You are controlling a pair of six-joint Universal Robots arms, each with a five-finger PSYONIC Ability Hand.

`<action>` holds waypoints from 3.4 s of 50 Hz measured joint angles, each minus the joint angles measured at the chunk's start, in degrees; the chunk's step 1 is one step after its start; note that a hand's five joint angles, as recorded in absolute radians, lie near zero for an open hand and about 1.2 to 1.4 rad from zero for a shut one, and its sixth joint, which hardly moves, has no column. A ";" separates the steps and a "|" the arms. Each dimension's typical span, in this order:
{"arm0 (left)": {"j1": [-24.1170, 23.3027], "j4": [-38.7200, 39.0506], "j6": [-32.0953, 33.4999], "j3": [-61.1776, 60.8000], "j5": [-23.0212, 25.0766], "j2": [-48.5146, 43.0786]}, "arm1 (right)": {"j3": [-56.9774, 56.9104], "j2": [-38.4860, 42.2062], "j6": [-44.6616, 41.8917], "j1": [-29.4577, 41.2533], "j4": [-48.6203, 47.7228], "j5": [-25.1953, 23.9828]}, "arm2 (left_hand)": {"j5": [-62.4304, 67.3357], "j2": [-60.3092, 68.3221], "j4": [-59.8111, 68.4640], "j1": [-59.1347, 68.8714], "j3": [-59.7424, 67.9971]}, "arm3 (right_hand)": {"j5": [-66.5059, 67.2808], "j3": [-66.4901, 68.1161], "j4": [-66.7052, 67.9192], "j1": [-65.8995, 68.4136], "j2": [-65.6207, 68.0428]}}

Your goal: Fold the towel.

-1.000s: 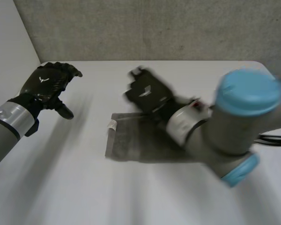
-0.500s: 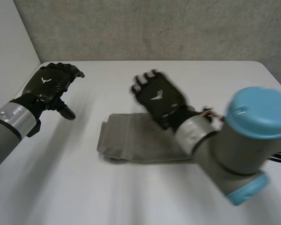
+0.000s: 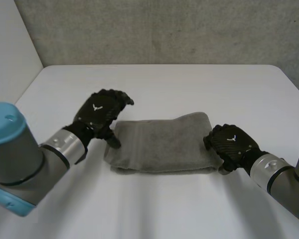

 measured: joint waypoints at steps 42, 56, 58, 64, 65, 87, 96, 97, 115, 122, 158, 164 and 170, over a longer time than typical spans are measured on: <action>11.69 0.62 -0.68 0.95 -7.05 12.00 | -29.95 14.51 -8.63 31.50 -0.79 0.63 | -0.08 0.00 0.00 0.00 0.00 | 39.62 0.00 0.00 36.83 39.52; 12.47 0.58 -4.99 -0.07 -6.75 11.88 | -33.58 21.97 -5.78 34.96 -5.35 1.36 | -0.10 0.00 0.00 0.00 0.00 | 0.03 0.00 0.00 -1.10 1.41; 11.92 0.57 -5.64 0.05 -6.64 11.30 | -31.92 18.85 -2.76 33.88 -5.78 1.36 | -0.10 0.00 0.00 0.00 0.00 | -7.93 0.00 0.00 -8.46 -6.01; 8.18 0.61 -8.05 1.57 -6.37 8.37 | -24.10 6.66 11.43 27.84 -8.67 1.30 | -0.14 0.00 0.00 0.00 0.00 | -23.14 0.00 0.00 -22.26 -22.08; 7.22 0.60 -8.63 1.95 -6.34 7.67 | -22.42 4.53 14.37 26.43 -9.37 1.31 | -0.14 0.00 0.00 0.00 0.00 | -23.14 0.00 0.00 -22.76 -22.19; -4.85 0.23 -11.22 3.08 -9.19 -6.87 | -22.14 15.76 33.71 15.73 -2.52 0.99 | -0.03 -0.01 0.00 0.00 0.00 | -23.14 0.00 0.00 -22.78 -22.18; -4.49 0.07 -3.21 3.11 -13.70 -11.79 | -26.40 21.50 36.40 17.23 -2.29 2.31 | -0.03 0.00 0.00 0.00 0.00 | -23.14 0.00 0.00 -22.78 -22.18; -4.33 0.10 -1.90 3.16 -14.09 -12.38 | -26.94 22.00 36.68 17.56 -2.29 2.61 | -0.03 0.00 0.00 0.00 0.00 | -23.14 0.00 0.00 -22.78 -22.18; -3.37 0.11 1.53 3.37 -14.74 -10.70 | -29.39 22.08 36.43 21.04 -0.29 5.27 | -0.37 -0.01 0.00 0.00 0.00 | -23.14 0.00 0.00 -22.78 -22.19; -3.58 0.00 -0.54 4.06 -14.73 -2.96 | -26.71 9.61 34.95 19.11 -0.40 6.39 | -0.65 -0.63 0.00 0.00 0.00 | -23.14 0.00 0.00 -22.79 -22.18; -2.52 -18.53 -10.49 18.58 -23.98 7.26 | -24.61 -8.55 18.04 8.68 9.13 24.30 | -0.70 -0.88 0.00 0.00 0.00 | -23.14 0.00 0.00 -23.03 -22.19; -2.82 -18.48 -10.48 18.83 -23.96 7.37 | -24.31 -8.60 18.66 8.05 9.07 24.35 | -0.70 -0.88 0.00 0.00 0.00 | -23.14 0.00 0.00 -23.03 -22.19; -2.96 -18.48 -10.49 18.65 -23.95 7.34 | -24.06 -8.68 18.70 7.93 8.98 24.40 | -0.69 -0.88 0.00 0.00 0.00 | -23.14 0.00 0.00 -23.03 -22.19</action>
